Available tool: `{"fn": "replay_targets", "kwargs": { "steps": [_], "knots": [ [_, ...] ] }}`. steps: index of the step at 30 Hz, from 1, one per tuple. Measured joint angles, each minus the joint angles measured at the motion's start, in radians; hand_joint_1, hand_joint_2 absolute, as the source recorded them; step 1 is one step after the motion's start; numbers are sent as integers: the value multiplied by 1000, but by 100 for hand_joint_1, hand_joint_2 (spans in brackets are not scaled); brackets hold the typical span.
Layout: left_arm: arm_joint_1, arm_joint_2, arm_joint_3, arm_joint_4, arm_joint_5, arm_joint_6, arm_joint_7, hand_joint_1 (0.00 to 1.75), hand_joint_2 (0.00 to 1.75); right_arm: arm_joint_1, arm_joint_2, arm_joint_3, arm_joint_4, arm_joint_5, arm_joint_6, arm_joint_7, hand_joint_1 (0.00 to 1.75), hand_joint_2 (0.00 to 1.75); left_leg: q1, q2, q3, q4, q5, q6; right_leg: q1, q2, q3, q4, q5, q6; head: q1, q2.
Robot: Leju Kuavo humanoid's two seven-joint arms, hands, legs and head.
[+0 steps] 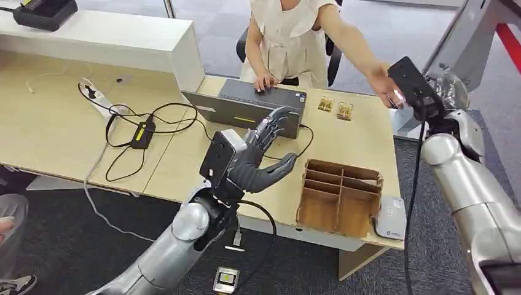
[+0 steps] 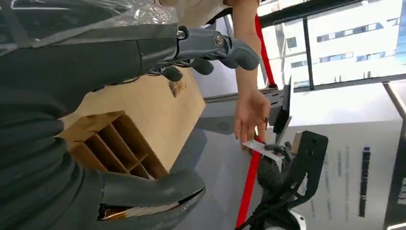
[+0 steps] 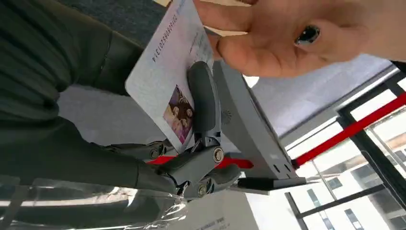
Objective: Pass the card to the sensor for recognition and then transmit it.
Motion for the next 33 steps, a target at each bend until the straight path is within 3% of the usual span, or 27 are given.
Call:
{"fn": "replay_targets", "kwargs": {
  "steps": [18,19,20,22,23,33],
  "knots": [
    [0,2,-3,8,0,11,1,0,175,-21,37,26,106,-11,-3,-5,175,175,0,0,0,0,0,0,0,0,0,0,0,0,0,0],
    [0,2,-3,8,0,12,1,0,175,-21,37,26,109,-13,-3,-6,143,175,0,0,0,0,0,0,0,0,0,0,0,0,0,0],
    [1,3,-3,8,0,14,1,0,175,-21,40,27,111,-14,-5,-9,38,175,0,0,0,0,0,0,0,0,0,0,0,0,0,0],
    [1,4,-3,9,-1,19,1,0,175,-21,42,27,116,-14,-6,-11,38,175,0,0,0,0,0,0,0,0,0,0,0,0,0,0],
    [1,5,-3,8,-1,22,1,0,175,-21,44,29,120,-14,-8,-11,0,175,0,0,0,0,0,0,0,0,0,0,0,0,0,0],
    [7,13,-4,8,-4,34,11,0,175,-21,56,42,144,-13,-42,-24,0,175,0,0,0,0,0,0,0,0,0,0,0,0,0,0]
  ]
}}
